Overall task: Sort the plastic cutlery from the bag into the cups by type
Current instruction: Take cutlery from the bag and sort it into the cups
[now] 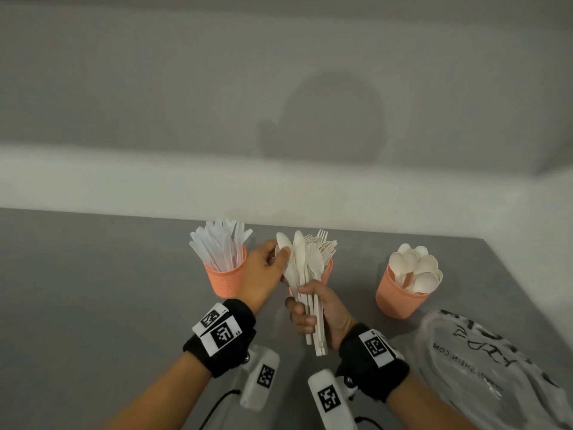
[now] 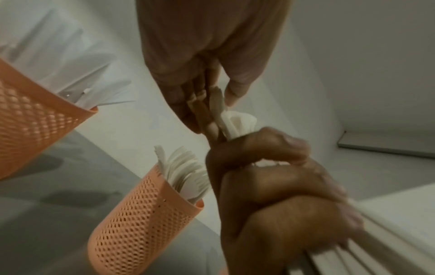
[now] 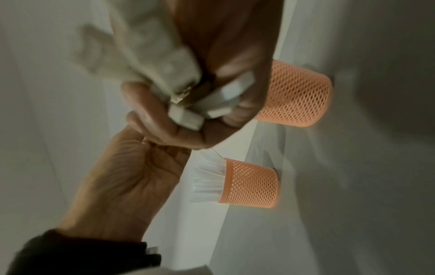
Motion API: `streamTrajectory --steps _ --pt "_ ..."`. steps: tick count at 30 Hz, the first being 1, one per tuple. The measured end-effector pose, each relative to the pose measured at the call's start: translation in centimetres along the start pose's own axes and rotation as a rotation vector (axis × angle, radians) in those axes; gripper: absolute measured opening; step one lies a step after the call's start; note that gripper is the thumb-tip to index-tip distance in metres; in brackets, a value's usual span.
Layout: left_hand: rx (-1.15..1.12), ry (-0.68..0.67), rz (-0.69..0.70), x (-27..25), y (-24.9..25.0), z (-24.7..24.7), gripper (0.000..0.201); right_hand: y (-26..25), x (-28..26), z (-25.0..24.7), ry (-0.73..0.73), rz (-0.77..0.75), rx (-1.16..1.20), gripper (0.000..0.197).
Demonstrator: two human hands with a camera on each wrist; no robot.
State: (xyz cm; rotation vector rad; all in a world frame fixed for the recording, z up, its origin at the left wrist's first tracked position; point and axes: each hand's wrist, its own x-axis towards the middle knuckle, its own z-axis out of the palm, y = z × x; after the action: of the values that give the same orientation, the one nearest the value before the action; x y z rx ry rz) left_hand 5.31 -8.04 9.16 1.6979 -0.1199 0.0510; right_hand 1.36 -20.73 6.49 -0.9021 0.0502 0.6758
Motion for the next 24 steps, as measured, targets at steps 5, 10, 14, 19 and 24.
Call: streamTrajectory --steps 5,10,14,19,24 --pt "-0.007 -0.102 -0.045 0.0 0.7 -0.2 0.018 -0.2 -0.5 -0.5 0.008 -0.015 -0.020 0.038" --pt "0.010 -0.220 -0.090 0.8 1.4 -1.1 0.021 -0.6 -0.8 -0.4 0.013 -0.007 -0.003 0.034" --pt "0.241 -0.188 0.047 1.5 1.7 -1.9 0.016 -0.6 -0.7 -0.3 0.052 -0.015 -0.037 0.042" --pt "0.522 -0.038 0.196 1.5 1.9 -1.7 0.022 -0.6 -0.6 0.2 0.200 -0.028 -0.193 0.028" --pt "0.412 0.002 0.139 1.4 1.4 -2.0 0.013 -0.2 -0.5 0.1 0.296 -0.068 -0.270 0.023"
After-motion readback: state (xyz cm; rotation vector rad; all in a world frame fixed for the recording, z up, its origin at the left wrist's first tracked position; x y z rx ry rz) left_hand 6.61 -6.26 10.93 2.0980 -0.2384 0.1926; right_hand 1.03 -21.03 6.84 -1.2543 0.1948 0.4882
